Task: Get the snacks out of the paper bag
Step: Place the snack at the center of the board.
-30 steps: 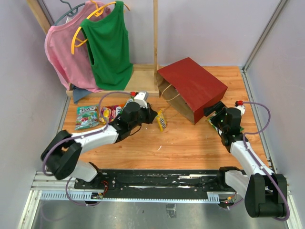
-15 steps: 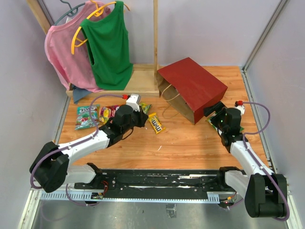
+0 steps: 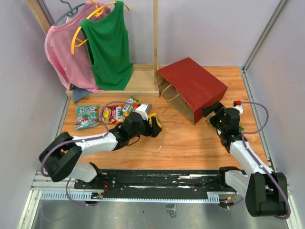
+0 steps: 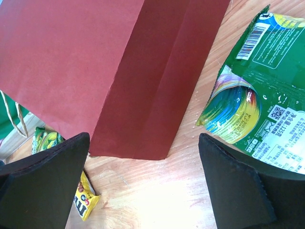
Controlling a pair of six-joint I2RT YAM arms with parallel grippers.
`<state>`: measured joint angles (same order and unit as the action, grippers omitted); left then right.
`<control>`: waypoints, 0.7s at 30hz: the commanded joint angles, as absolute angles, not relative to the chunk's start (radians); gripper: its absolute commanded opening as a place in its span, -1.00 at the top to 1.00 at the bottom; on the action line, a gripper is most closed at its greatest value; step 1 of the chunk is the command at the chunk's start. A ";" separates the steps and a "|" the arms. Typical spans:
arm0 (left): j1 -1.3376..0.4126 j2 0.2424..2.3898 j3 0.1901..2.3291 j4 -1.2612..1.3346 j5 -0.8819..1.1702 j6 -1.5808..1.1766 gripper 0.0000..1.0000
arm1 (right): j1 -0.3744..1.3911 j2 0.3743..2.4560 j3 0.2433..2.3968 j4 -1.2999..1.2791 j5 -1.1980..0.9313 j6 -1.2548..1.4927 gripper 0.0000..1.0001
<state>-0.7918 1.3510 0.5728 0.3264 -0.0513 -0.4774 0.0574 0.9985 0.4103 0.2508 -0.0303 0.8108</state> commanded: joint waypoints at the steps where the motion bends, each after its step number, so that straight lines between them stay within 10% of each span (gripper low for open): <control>1: -0.819 1.453 0.570 0.498 0.009 -0.547 -0.57 | 0.081 1.029 0.404 0.291 -0.039 0.801 -0.97; 7: -0.824 1.615 0.670 0.396 -0.094 -0.566 -0.99 | 0.090 1.064 0.410 0.300 -0.050 0.802 -0.97; 21: -0.838 1.764 0.743 0.337 -0.213 -0.598 -0.69 | 0.119 1.130 0.422 0.327 -0.044 0.803 -0.97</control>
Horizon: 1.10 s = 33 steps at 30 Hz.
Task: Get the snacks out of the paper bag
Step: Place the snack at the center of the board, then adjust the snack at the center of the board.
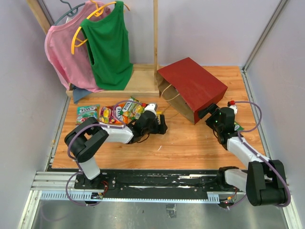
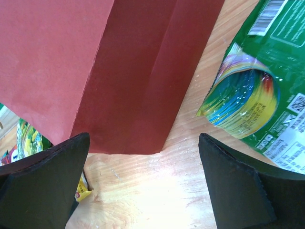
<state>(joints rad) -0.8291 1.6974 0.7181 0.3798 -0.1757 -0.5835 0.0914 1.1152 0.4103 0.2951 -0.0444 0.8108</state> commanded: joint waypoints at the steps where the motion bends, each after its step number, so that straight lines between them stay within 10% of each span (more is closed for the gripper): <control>1: -0.839 1.771 0.748 0.332 -0.220 -0.599 -0.62 | 0.120 1.132 0.423 0.325 -0.044 0.802 -0.97; 11: -0.838 1.761 0.739 0.305 -0.276 -0.605 0.40 | 0.124 1.138 0.422 0.326 -0.041 0.800 -0.97; 33: -0.630 1.730 0.818 0.098 -0.285 -0.428 0.65 | 0.124 1.111 0.416 0.317 -0.048 0.798 -0.97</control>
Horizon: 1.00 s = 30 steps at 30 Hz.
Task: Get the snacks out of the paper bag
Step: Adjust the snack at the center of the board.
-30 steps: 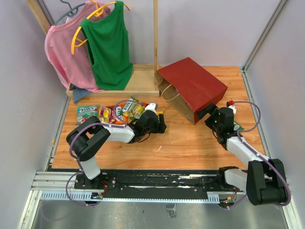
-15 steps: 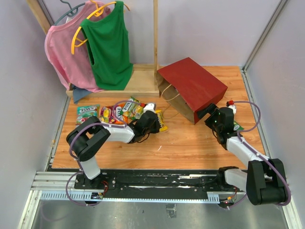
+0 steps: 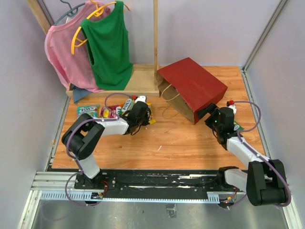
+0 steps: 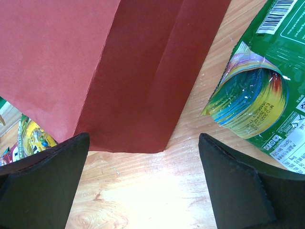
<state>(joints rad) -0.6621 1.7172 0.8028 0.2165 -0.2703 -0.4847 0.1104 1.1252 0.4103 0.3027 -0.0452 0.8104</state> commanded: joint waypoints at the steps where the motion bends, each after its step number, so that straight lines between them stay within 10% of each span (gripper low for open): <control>1: -0.621 1.736 0.825 0.092 -0.283 -0.423 0.64 | 0.124 1.112 0.415 0.317 -0.048 0.797 -0.97; 17: -0.533 1.839 1.028 0.006 -0.048 -0.284 0.52 | 0.123 1.093 0.417 0.306 -0.046 0.793 -0.97; 30: -0.540 1.632 0.946 -0.001 -0.114 -0.329 -0.58 | 0.125 1.081 0.409 0.304 -0.039 0.786 -0.97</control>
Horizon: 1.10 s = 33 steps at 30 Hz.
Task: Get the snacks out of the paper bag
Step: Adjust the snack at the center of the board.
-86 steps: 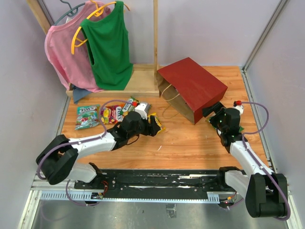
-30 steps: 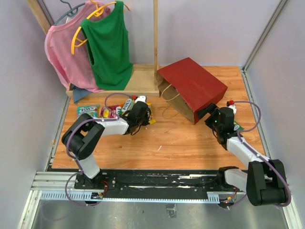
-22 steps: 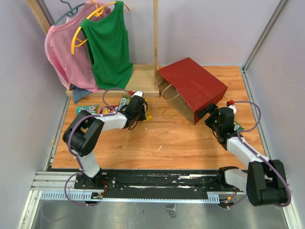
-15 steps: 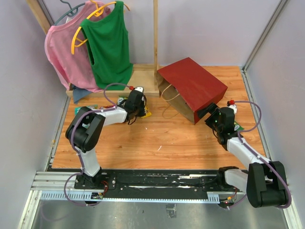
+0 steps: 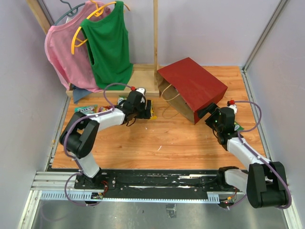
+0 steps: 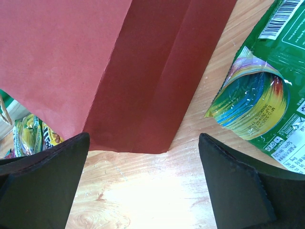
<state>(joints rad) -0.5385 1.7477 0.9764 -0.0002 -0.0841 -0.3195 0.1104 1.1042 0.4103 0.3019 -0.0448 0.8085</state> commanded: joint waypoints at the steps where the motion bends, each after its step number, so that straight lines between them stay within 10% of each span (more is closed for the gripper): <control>1: -0.540 1.604 0.933 0.001 -0.116 -0.333 -0.64 | 0.124 1.079 0.407 0.304 -0.036 0.786 -0.97; 9: -0.540 1.397 0.850 0.026 -0.089 -0.362 -0.97 | 0.161 1.012 0.405 0.319 -0.009 0.723 -0.97; 16: -0.539 1.357 0.821 0.054 -0.045 -0.371 -0.99 | 0.589 0.880 0.525 0.259 0.612 0.306 -0.97; 33: -0.538 1.240 0.696 0.116 0.022 -0.389 -0.99 | 0.829 1.564 1.252 -0.286 0.714 -0.304 -0.80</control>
<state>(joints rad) -0.5388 1.2819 0.7086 0.0746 0.0006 -0.3862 0.8242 1.4761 1.1168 -0.0284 0.7235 -0.2005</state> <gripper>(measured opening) 0.994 0.937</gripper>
